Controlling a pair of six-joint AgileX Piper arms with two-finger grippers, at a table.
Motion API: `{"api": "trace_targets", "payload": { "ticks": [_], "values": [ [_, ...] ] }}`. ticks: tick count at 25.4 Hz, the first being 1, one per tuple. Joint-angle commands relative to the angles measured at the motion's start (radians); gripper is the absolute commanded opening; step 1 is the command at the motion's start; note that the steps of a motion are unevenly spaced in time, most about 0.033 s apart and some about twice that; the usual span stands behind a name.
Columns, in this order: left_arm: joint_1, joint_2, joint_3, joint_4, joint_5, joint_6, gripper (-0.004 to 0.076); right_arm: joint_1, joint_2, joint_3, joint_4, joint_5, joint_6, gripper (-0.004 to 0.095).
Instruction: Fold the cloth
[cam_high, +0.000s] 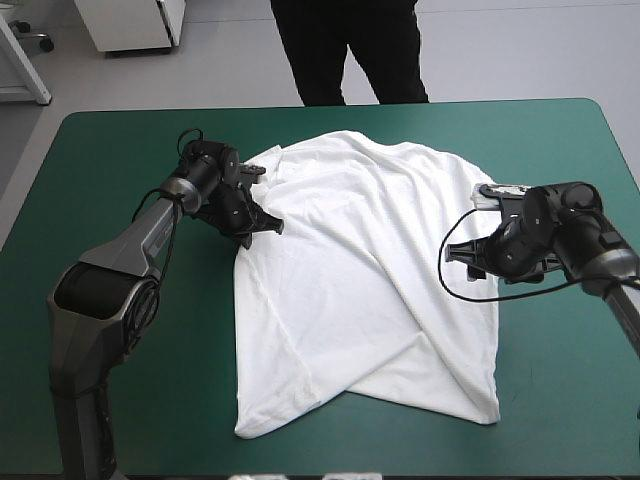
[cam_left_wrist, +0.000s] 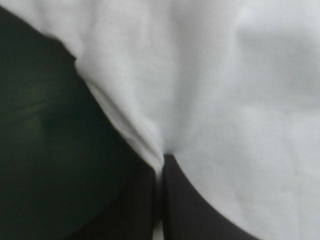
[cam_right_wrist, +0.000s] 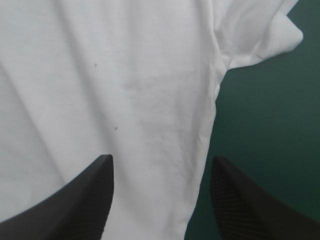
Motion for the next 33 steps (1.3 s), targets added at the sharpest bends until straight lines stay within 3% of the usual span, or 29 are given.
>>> {"api": "trace_targets", "payload": {
  "ticks": [1, 5, 14, 24, 27, 31, 33],
  "values": [
    [-0.001, -0.028, -0.009, -0.001, 0.044, 0.0, -0.0009, -0.008, 0.032, -0.032, -0.03, -0.054, 0.031, 0.0546],
    [-0.001, -0.028, -0.009, -0.005, 0.044, 0.0, -0.0009, -0.008, 0.086, -0.032, -0.102, -0.056, 0.048, 0.0544],
    [-0.001, -0.028, -0.009, -0.005, 0.044, 0.0, -0.0009, -0.013, 0.201, -0.031, -0.131, -0.098, 0.056, 0.054],
    [-0.001, -0.028, -0.009, -0.012, 0.034, 0.0, -0.0009, -0.066, 0.307, -0.031, -0.035, -0.153, 0.0, 0.0514],
    [-0.001, -0.028, -0.009, -0.012, 0.034, 0.0, -0.0009, -0.066, 0.34, -0.031, 0.022, -0.128, -0.031, 0.0404],
    [-0.001, -0.034, -0.009, -0.034, 0.048, 0.011, -0.0009, -0.066, 0.357, -0.031, 0.096, -0.092, -0.106, -0.0021],
    [-0.001, -0.046, -0.009, -0.043, 0.055, 0.031, -0.0009, -0.066, 0.349, -0.033, 0.096, -0.081, -0.106, -0.0012]
  ]
}}
